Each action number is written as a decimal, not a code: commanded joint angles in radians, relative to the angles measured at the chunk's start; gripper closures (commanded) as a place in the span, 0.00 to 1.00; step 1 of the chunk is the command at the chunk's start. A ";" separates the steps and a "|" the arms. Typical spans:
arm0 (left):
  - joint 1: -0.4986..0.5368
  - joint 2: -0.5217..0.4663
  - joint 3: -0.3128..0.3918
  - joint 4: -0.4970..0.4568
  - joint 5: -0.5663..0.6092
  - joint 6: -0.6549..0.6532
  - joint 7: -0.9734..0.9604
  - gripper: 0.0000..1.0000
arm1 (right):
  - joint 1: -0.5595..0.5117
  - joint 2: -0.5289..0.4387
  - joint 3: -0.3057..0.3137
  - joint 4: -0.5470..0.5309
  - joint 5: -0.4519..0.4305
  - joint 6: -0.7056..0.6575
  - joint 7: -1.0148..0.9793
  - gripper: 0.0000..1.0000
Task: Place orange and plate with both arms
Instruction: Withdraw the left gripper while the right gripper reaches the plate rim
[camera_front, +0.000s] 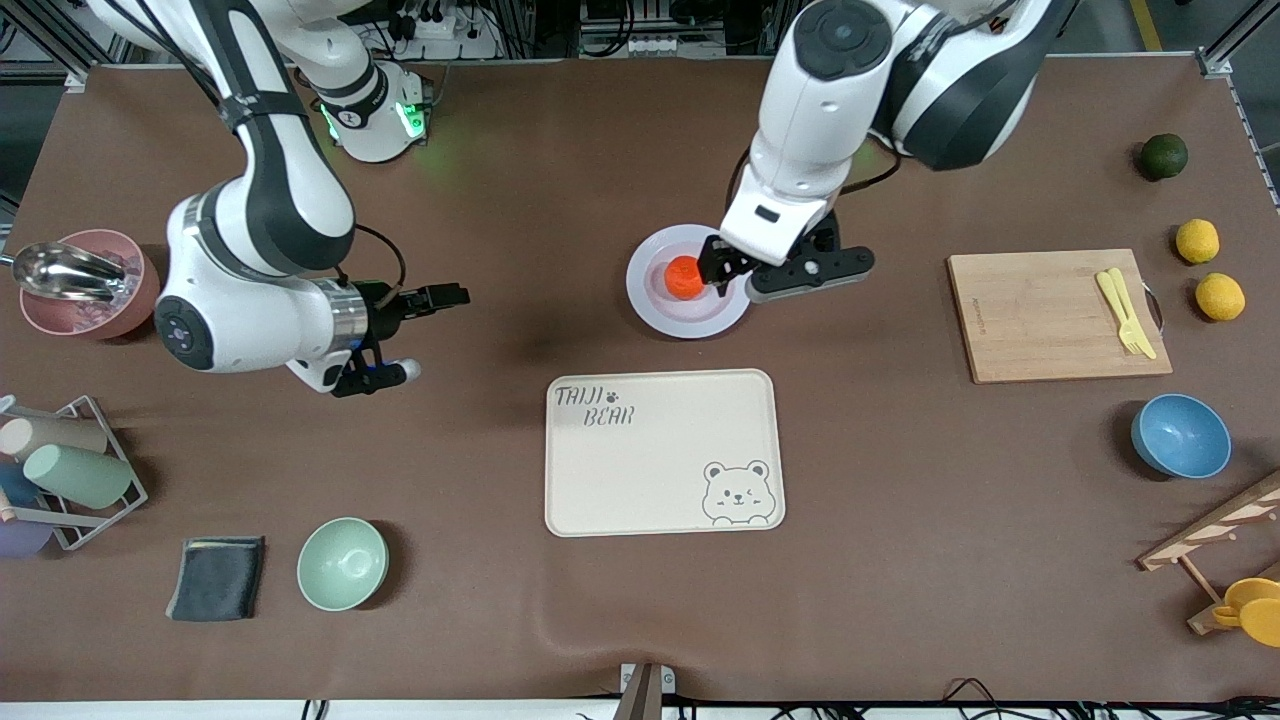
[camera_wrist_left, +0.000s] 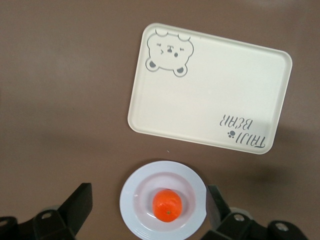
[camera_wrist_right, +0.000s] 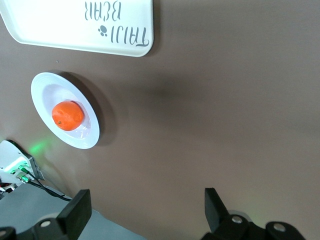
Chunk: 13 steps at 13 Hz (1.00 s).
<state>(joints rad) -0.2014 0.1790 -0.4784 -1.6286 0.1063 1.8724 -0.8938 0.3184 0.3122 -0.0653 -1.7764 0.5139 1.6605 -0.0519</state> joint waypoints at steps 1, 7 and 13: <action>0.072 -0.039 -0.003 0.067 0.018 -0.087 0.161 0.00 | 0.040 0.036 -0.005 -0.009 0.082 0.031 0.003 0.00; -0.005 -0.127 0.323 0.141 -0.112 -0.229 0.602 0.00 | 0.172 0.036 -0.005 -0.207 0.265 0.266 -0.008 0.00; 0.005 -0.159 0.463 0.134 -0.139 -0.315 0.719 0.00 | 0.324 0.079 -0.005 -0.316 0.504 0.475 -0.023 0.00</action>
<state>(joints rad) -0.1892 0.0401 -0.0388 -1.4875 -0.0118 1.5781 -0.1939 0.6174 0.3789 -0.0591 -2.0792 0.9436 2.1144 -0.0537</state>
